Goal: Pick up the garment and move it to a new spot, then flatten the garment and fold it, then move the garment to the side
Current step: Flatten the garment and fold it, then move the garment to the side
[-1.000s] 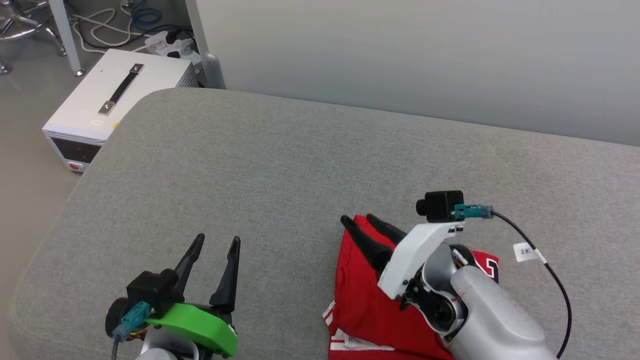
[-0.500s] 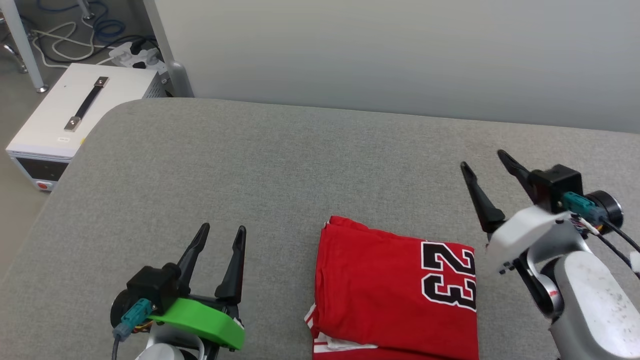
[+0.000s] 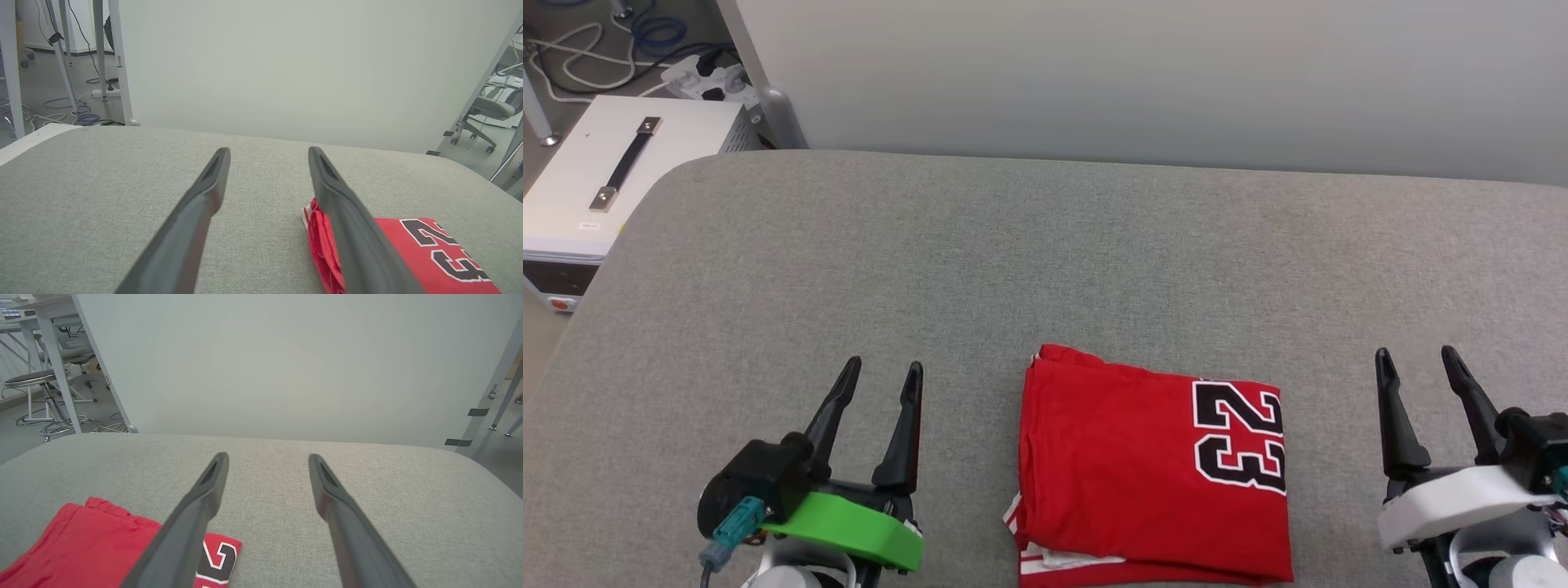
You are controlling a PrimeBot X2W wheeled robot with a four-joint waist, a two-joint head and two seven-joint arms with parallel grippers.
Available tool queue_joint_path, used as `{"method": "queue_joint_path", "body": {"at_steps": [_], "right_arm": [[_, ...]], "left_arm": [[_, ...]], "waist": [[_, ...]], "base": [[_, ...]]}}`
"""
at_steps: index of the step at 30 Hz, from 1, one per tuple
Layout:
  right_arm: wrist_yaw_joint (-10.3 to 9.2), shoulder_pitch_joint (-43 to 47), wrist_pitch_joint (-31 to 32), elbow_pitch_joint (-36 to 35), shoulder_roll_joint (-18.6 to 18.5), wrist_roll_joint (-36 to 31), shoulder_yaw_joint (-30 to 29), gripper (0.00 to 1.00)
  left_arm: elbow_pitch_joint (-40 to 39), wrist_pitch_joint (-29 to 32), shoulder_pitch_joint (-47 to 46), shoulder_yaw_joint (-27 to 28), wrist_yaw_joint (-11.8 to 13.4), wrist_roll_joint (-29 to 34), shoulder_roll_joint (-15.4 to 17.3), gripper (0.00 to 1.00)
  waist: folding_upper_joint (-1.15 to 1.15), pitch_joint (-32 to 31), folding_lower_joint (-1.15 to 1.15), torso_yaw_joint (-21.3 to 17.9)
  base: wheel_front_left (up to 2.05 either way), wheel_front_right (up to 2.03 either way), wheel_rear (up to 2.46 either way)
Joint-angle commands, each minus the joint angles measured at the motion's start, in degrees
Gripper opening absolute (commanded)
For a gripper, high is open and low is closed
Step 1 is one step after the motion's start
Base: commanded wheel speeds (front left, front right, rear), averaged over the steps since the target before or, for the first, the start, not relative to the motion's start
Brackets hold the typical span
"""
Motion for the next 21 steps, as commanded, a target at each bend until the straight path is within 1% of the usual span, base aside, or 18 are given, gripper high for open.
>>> {"method": "queue_joint_path", "body": {"at_steps": [1, 6, 9, 14, 21], "right_arm": [[-0.05, 0.99, -1.2, -0.42, 0.38, -0.58, -0.24, 1.0], [-0.05, 2.88, -3.92, 0.51, 1.77, -1.99, -0.63, 1.0], [-0.05, 3.05, -4.57, 1.11, 2.4, -2.22, -0.57, 1.0], [-0.05, 2.77, -4.44, 2.16, 2.96, -2.33, -0.34, 1.0], [-0.05, 2.18, -4.08, 2.46, 3.28, -2.0, -0.69, 1.0]], "left_arm": [[-0.74, -0.33, 0.73, 0.28, -0.18, 1.04, -0.4, 1.0], [-1.45, -0.33, 1.35, 0.92, -0.18, 1.98, -1.16, 1.0], [-1.3, -0.33, 1.53, -0.03, -0.18, 4.0, -0.38, 1.0], [-1.23, -0.33, 1.78, -0.33, -0.18, 4.81, -0.82, 1.0], [-0.95, -0.33, 1.6, -0.37, -0.18, 4.3, -1.04, 1.0]], "waist": [[0.0, 0.19, 0.0, -0.12], [0.0, 0.16, 0.0, -0.12], [0.0, 0.01, 0.0, -0.16], [0.0, -0.14, 0.0, -0.11], [0.0, -0.11, 0.0, -0.06]], "base": [[0.0, 0.0, 0.0], [0.0, 0.0, 0.0], [0.0, 0.0, 0.0], [0.0, 0.0, 0.0], [0.0, 0.0, 0.0]]}}
